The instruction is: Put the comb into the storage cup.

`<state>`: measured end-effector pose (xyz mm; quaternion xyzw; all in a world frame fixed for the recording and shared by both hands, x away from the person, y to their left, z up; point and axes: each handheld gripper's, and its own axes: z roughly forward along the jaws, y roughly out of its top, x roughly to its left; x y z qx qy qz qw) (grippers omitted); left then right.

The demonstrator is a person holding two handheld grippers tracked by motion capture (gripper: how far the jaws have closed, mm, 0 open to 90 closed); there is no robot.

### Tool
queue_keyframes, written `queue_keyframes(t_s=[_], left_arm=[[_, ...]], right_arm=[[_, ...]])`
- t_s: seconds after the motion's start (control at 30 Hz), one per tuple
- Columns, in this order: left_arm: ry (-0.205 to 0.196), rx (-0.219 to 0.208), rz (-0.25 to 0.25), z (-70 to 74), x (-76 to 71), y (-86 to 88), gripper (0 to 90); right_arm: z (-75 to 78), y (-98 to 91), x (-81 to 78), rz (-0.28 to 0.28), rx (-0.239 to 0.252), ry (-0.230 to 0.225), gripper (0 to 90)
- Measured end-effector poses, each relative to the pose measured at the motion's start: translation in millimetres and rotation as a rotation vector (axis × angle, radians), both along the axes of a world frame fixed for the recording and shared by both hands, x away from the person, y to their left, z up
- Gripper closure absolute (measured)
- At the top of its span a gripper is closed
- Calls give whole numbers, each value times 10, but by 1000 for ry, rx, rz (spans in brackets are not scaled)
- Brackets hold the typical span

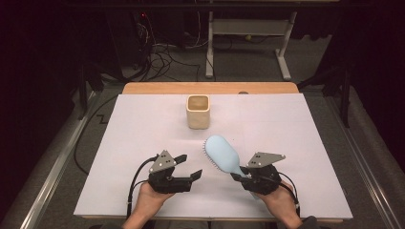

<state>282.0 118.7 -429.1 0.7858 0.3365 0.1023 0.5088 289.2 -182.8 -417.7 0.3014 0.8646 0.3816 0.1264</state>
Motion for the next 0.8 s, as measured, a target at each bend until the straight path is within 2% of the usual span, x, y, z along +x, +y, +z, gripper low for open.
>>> queue_keyframes(t_s=[0.27, 0.6, 0.8], left_arm=[[8, 0, -20, 4, 20, -73, 246], [20, -26, -52, 45, 51, -195, 239], [27, -21, -69, 65, 60, -257, 230]], right_arm=[[2, 3, -4, 0, 6, 2, 702], [18, -15, -9, -4, 16, 0, 702], [22, -24, -7, -4, 20, 4, 702]])
